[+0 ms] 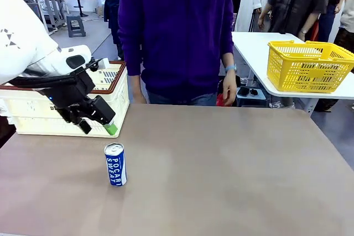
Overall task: Place the drinks into the Shopping basket.
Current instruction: Pick up one drink and place it into the Shopping basket.
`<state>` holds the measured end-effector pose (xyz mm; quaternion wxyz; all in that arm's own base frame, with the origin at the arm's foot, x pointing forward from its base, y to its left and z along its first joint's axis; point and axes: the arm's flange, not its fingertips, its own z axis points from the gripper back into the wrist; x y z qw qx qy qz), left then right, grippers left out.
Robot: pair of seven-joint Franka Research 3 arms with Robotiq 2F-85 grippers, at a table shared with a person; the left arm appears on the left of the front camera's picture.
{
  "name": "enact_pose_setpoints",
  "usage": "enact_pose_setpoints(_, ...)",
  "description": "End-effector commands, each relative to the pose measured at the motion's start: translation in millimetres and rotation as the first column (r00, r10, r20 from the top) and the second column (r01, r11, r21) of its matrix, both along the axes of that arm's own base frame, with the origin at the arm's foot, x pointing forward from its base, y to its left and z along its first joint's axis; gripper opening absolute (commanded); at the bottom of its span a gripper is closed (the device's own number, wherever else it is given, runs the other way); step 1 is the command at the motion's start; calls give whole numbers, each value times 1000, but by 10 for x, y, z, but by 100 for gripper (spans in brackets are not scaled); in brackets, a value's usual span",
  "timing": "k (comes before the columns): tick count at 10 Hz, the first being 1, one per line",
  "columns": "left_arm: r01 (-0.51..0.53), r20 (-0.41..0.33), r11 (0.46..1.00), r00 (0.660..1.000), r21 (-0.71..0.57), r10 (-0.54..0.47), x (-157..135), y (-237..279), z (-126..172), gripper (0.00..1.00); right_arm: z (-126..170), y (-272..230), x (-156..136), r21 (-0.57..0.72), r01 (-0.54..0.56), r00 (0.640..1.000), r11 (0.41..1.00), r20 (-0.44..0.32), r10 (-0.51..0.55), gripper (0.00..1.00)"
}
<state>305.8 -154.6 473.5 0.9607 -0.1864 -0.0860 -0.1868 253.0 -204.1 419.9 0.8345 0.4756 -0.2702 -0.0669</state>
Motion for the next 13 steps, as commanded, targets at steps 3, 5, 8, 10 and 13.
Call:
enact_pose_setpoints(3, -310, -3, 943, 950, 123, 312, -101, -160, -140, 100, 13, -27, 20, 10, -7, 999, 1000, 37, 7, 100)
enact_pose_setpoints(5, -307, -19, 942, 950, 135, 312, -59, -253, -332, 100, 13, -27, 20, 10, -7, 999, 1000, 37, 7, 100)
enact_pose_setpoints(8, -236, -107, 952, 960, 194, 259, -8, -429, -699, 100, 13, -27, 20, 10, -7, 999, 1000, 37, 7, 100)
enact_pose_setpoints(10, -262, -94, 940, 953, 218, 288, 51, -506, -865, 100, 13, -27, 20, 10, -7, 999, 1000, 37, 7, 100)
enact_pose_setpoints(13, -261, -60, 938, 958, 230, 281, 147, -590, -1000, 100, 13, -27, 20, 10, -7, 999, 1000, 37, 7, 100)
